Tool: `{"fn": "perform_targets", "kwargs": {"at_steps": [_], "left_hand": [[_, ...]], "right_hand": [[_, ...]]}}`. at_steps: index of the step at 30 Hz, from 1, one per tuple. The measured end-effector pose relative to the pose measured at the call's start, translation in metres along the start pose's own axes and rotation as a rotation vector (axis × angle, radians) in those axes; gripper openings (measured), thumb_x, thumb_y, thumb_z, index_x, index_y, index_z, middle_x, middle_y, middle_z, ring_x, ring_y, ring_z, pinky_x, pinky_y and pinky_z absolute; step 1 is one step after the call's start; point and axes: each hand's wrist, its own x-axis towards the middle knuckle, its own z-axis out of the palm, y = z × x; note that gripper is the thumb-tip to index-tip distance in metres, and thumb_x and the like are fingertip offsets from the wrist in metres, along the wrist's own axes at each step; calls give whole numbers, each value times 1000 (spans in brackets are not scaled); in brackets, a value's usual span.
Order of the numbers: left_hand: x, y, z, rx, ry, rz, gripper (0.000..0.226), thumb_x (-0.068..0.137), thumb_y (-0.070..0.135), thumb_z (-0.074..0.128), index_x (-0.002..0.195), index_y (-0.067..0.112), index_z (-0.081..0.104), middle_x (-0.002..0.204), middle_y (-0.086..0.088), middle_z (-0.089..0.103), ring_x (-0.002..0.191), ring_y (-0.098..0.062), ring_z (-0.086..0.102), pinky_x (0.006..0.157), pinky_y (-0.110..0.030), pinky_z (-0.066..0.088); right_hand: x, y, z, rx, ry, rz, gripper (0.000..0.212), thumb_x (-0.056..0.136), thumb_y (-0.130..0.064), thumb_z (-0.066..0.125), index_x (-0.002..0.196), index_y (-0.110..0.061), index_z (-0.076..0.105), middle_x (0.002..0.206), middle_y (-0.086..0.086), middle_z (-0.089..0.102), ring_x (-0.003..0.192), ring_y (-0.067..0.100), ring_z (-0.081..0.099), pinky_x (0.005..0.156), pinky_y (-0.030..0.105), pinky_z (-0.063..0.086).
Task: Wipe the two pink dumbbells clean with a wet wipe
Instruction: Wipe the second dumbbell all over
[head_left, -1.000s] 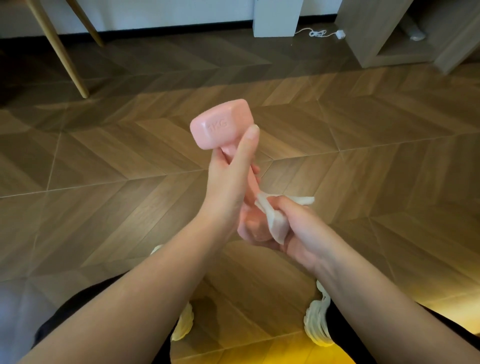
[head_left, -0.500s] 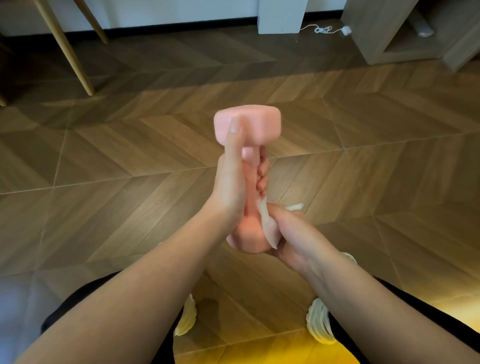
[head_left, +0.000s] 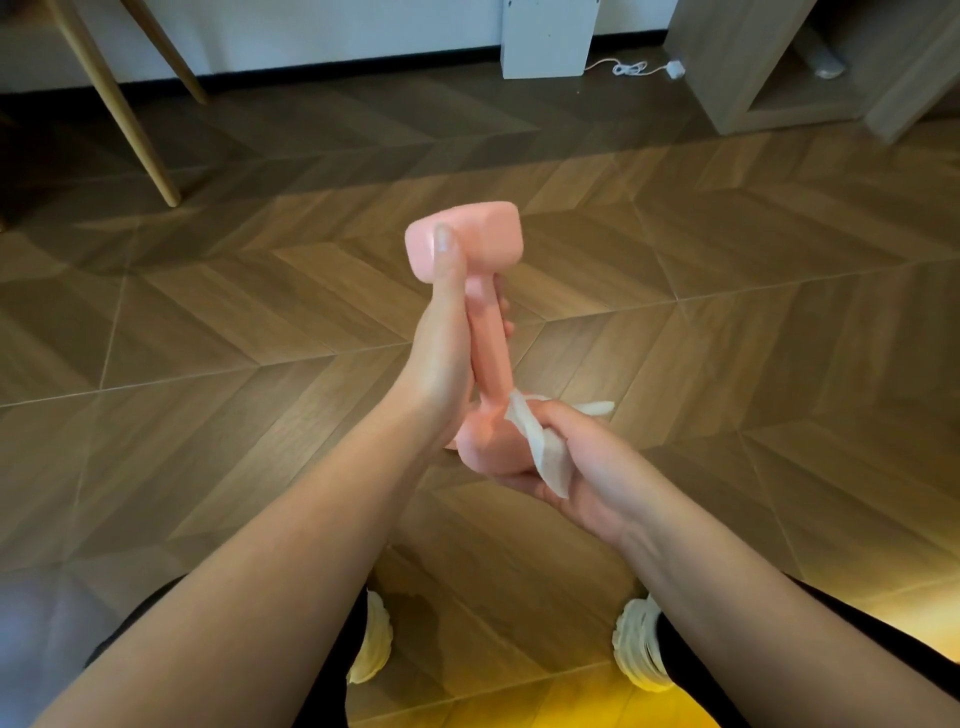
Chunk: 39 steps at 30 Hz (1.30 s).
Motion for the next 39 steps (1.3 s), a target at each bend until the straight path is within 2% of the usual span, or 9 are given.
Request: {"fn": "perform_targets", "kwargs": {"at_steps": [5, 11, 14, 18, 21, 27, 31, 35, 39], "left_hand": [[-7, 2, 4, 40, -51, 34, 82, 61, 94, 36, 62, 16, 59, 60, -4, 51, 55, -20, 45, 67, -43, 38], [-10, 4, 0, -28, -210, 2, 88, 74, 90, 22, 65, 13, 62, 59, -4, 54, 49, -17, 44, 54, -31, 37], [-11, -1, 3, 115, -133, 32, 87, 72, 90, 22, 79, 15, 66, 74, -3, 61, 65, -18, 54, 67, -34, 47], [-16, -7, 10, 199, -28, -3, 87, 57, 91, 38, 104, 23, 65, 84, 5, 61, 78, -13, 59, 88, -35, 49], [-16, -5, 11, 109, -2, 1, 93, 56, 88, 46, 107, 12, 64, 77, 1, 58, 70, -15, 54, 77, -35, 46], [-12, 3, 5, -4, -193, 85, 84, 71, 91, 26, 62, 13, 57, 54, -5, 48, 48, -18, 40, 50, -31, 35], [-11, 2, -2, -124, -239, 32, 91, 76, 89, 17, 68, 10, 62, 60, -7, 53, 52, -20, 44, 55, -32, 38], [-7, 3, -1, -31, -134, 61, 95, 71, 89, 23, 98, 6, 62, 78, -9, 52, 71, -22, 47, 73, -43, 39], [-10, 2, 3, 48, -24, 69, 92, 59, 92, 30, 88, 9, 59, 77, -3, 53, 80, -25, 46, 84, -47, 38]], "right_hand": [[4, 6, 10, 12, 50, 28, 23, 95, -28, 60, 104, -11, 73, 97, 9, 77, 92, 21, 74, 84, 49, 60], [4, 3, 3, 34, -40, 133, 28, 95, -20, 57, 82, -12, 80, 95, 10, 77, 81, 19, 74, 80, 45, 60], [5, 2, 2, 66, 3, 111, 28, 94, -17, 58, 78, -10, 79, 91, 11, 77, 78, 20, 76, 70, 44, 63], [7, 2, 0, 97, 59, 64, 29, 89, -14, 63, 67, -14, 81, 86, 10, 78, 76, 20, 76, 75, 48, 61], [10, 1, -1, 94, 109, 22, 12, 86, -14, 69, 83, -10, 80, 88, 9, 78, 75, 18, 75, 70, 40, 63], [12, 4, 3, 45, 69, 53, 16, 88, -23, 70, 85, -11, 80, 94, 7, 78, 92, 21, 74, 93, 51, 55], [8, 2, 2, 43, -73, 150, 27, 96, -28, 59, 108, -9, 74, 108, 14, 75, 99, 28, 73, 78, 50, 60], [5, -3, -1, 72, -65, 46, 25, 96, -19, 58, 112, -5, 70, 112, 18, 72, 107, 29, 69, 87, 51, 58], [9, -4, 0, 2, 16, -3, 21, 97, -18, 56, 108, -10, 72, 109, 14, 73, 101, 24, 71, 84, 49, 59]]}}
